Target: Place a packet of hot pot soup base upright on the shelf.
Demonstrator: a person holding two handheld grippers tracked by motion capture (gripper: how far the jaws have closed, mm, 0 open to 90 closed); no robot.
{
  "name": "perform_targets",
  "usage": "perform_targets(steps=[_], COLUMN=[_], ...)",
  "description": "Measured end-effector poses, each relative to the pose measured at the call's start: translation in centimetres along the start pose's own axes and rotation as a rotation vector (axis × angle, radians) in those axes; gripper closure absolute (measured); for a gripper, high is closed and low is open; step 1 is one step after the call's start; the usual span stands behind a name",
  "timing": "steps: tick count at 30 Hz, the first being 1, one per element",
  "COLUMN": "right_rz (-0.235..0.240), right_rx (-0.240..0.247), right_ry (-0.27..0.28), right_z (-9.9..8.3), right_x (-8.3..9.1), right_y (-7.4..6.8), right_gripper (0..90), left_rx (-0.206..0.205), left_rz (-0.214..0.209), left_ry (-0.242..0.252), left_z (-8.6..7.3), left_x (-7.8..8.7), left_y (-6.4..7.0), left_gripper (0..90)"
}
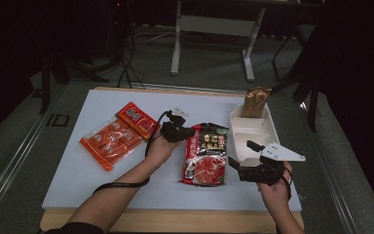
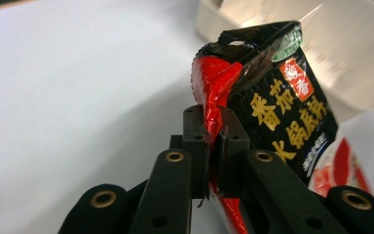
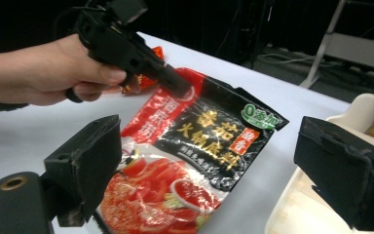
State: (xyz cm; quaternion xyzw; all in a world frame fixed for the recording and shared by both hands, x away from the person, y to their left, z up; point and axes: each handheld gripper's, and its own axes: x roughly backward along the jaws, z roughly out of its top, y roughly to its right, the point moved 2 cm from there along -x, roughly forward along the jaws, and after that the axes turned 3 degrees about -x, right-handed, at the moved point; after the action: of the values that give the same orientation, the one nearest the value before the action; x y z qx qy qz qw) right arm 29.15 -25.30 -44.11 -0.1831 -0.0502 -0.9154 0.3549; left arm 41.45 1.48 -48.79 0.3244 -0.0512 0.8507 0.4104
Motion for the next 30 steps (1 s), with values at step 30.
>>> perform_targets(steps=[30], right_rz=[-0.019], right_rx=[0.026], right_ry=[0.005], right_z=[2.1], right_x=[1.2], right_y=[0.0], right_gripper=[10.3], left_rx=[-0.084], left_rz=[-0.082], left_ry=[0.184], left_z=[2.2], left_x=[6.2], left_y=[2.3], left_gripper=[86.6])
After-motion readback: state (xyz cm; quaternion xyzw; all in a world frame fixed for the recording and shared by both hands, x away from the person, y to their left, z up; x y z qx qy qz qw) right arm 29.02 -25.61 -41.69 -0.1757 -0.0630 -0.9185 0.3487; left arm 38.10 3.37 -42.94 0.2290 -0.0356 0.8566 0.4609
